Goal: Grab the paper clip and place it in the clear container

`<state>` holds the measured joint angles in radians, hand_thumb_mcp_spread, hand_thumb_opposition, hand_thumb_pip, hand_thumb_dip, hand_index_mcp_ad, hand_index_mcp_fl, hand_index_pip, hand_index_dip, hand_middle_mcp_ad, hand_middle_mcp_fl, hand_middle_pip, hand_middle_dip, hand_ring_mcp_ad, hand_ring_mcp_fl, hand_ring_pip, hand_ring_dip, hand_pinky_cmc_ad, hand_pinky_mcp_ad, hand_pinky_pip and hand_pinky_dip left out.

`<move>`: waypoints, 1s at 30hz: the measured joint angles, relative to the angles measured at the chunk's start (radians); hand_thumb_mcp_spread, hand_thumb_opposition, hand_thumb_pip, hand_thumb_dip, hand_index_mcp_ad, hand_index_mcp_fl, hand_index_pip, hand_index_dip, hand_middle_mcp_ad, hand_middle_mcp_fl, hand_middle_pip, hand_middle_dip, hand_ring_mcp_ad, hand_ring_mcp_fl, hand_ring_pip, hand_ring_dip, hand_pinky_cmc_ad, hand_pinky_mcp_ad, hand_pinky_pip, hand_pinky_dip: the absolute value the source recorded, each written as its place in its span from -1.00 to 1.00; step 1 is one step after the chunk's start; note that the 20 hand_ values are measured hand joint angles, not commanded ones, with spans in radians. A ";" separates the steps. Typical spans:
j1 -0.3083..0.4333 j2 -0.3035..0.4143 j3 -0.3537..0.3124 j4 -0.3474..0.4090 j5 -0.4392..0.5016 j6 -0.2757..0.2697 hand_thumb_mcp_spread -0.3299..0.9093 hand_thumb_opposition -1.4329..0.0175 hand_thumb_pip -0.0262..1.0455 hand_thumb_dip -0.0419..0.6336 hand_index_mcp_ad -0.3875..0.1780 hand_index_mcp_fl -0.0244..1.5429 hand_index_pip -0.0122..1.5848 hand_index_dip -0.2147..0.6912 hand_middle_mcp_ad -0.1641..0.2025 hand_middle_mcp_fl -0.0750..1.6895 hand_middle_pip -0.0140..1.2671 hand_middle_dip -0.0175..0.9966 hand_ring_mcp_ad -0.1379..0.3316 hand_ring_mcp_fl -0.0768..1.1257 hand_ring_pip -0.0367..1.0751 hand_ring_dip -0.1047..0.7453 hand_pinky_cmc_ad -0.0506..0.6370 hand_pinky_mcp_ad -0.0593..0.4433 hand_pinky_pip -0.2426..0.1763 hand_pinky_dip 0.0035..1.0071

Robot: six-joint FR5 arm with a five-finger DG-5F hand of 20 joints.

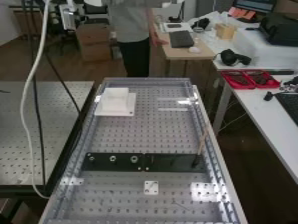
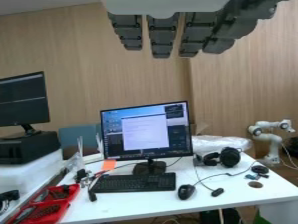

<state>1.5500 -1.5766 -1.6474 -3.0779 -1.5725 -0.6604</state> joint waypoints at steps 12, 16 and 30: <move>-0.014 -0.031 -0.088 0.105 0.022 0.047 -0.04 0.12 -0.33 -0.72 0.28 -0.98 -0.92 -0.42 0.27 -0.91 -0.82 -0.77 0.07 -0.88 -0.81 -0.65 -0.15 0.17 0.03 -0.34; -0.016 -0.043 -0.094 0.110 0.031 0.060 -0.04 0.06 -0.33 -0.72 0.27 -0.96 -0.91 -0.39 0.25 -0.91 -0.81 -0.71 0.12 -0.88 -0.76 -0.59 0.01 0.35 -0.13 -0.19; -0.037 -0.080 -0.130 0.148 0.063 0.090 -0.05 0.00 -0.21 -0.72 0.28 -0.96 -0.90 -0.39 0.27 -0.91 -0.78 -0.66 0.28 -0.88 -0.76 -0.58 0.20 0.42 -0.21 -0.11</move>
<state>1.5129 -1.6567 -1.7769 -2.9298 -1.5096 -0.5702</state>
